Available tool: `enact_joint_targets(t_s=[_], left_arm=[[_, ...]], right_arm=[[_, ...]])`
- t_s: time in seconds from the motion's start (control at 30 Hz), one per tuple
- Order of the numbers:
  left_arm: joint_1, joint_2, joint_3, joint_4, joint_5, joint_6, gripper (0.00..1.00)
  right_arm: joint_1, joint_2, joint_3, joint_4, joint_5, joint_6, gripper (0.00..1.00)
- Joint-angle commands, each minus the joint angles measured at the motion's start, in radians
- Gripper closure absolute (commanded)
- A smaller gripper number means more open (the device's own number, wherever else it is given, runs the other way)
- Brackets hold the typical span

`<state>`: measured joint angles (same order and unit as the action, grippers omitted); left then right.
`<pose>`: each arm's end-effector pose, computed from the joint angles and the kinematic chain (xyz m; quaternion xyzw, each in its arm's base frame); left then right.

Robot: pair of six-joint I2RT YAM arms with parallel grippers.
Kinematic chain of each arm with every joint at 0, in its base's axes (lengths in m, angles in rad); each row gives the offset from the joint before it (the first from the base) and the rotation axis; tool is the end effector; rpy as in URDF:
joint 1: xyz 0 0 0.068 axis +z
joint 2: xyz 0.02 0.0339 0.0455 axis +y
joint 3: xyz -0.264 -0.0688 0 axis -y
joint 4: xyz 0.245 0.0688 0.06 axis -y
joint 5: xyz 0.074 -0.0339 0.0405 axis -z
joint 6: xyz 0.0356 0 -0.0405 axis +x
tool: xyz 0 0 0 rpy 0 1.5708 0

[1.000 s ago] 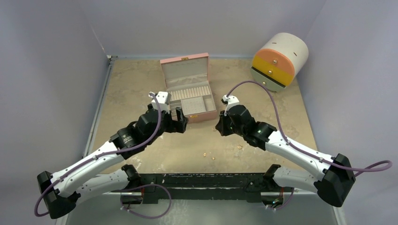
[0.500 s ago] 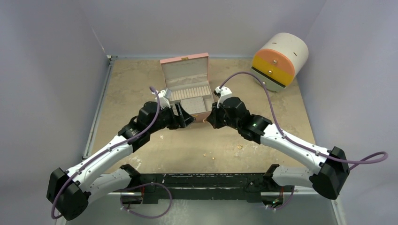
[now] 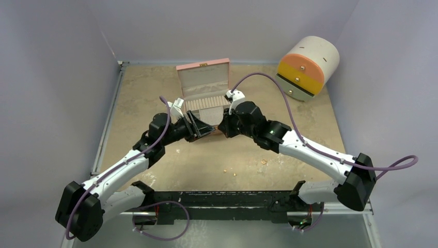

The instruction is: Organize the mixed jewelry

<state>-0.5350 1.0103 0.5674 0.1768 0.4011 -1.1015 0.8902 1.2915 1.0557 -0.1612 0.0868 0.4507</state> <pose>0.1906 -0.1291 0.2582 -0.1015 0.7815 -0.5424 0.2911 0.1914 0.2315 0.3260 -0.1579 0.8171 0.3155 0.4559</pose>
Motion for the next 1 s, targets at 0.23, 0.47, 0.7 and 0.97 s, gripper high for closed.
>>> enact_joint_targets(t_s=[0.23,0.47,0.7,0.97], left_arm=[[0.016,-0.002,-0.043,0.163,0.048,-0.093,0.62],[0.017,0.007,-0.059,0.195,0.056,-0.111,0.68],[0.017,0.013,-0.058,0.213,0.071,-0.119,0.73],[0.017,0.007,-0.066,0.211,0.074,-0.118,0.79]], right_arm=[[0.024,-0.001,0.054,-0.004,0.013,-0.011,1.00],[0.034,-0.007,0.053,-0.001,0.008,-0.007,1.00],[0.041,-0.008,0.059,0.000,0.013,-0.003,1.00],[0.051,-0.012,0.055,0.011,0.020,0.006,1.00]])
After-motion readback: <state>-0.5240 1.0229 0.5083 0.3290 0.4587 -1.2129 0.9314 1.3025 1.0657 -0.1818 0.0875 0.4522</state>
